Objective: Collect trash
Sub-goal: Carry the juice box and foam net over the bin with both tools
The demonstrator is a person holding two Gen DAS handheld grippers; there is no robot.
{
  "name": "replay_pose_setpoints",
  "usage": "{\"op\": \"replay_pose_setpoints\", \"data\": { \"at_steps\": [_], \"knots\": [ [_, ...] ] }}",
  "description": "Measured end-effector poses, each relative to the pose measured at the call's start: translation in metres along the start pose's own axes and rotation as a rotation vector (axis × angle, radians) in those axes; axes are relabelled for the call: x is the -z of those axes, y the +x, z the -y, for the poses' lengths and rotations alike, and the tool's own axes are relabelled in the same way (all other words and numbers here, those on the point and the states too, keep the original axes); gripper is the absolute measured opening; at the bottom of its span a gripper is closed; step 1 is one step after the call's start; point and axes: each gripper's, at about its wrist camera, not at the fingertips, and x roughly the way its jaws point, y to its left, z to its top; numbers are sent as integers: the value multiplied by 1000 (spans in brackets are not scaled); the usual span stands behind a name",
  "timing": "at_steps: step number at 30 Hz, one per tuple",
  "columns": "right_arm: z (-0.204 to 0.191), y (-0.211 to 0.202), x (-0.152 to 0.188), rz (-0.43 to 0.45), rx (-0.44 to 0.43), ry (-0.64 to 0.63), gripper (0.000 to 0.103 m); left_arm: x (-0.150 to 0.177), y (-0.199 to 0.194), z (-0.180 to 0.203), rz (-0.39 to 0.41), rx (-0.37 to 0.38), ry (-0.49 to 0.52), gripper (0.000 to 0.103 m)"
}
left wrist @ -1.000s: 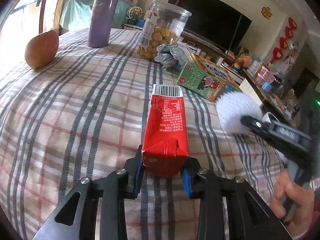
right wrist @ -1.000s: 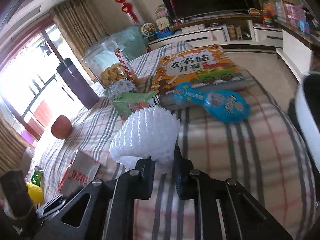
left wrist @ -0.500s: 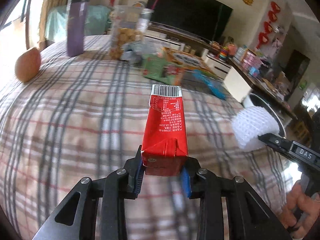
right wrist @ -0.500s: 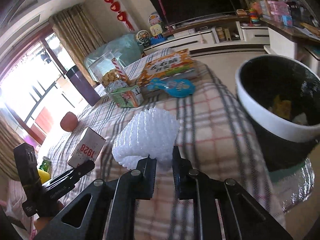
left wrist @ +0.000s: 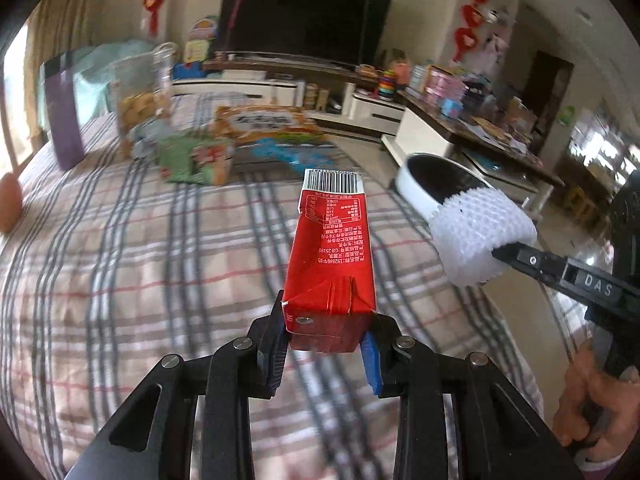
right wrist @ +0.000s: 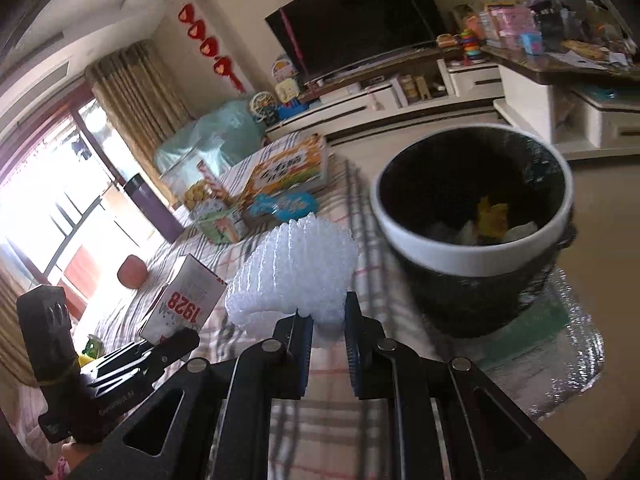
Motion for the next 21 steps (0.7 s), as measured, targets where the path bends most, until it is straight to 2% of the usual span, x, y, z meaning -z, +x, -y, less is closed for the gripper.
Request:
{"op": "replay_pose_setpoints", "data": {
  "at_steps": [8,21],
  "knots": [
    [35,-21,-8,43,55,51,15,-12,19,27,-23,52,35,30],
    [74,-39,-28,83,130,86,15,-35,47,68,-25,70,97,30]
  ]
}}
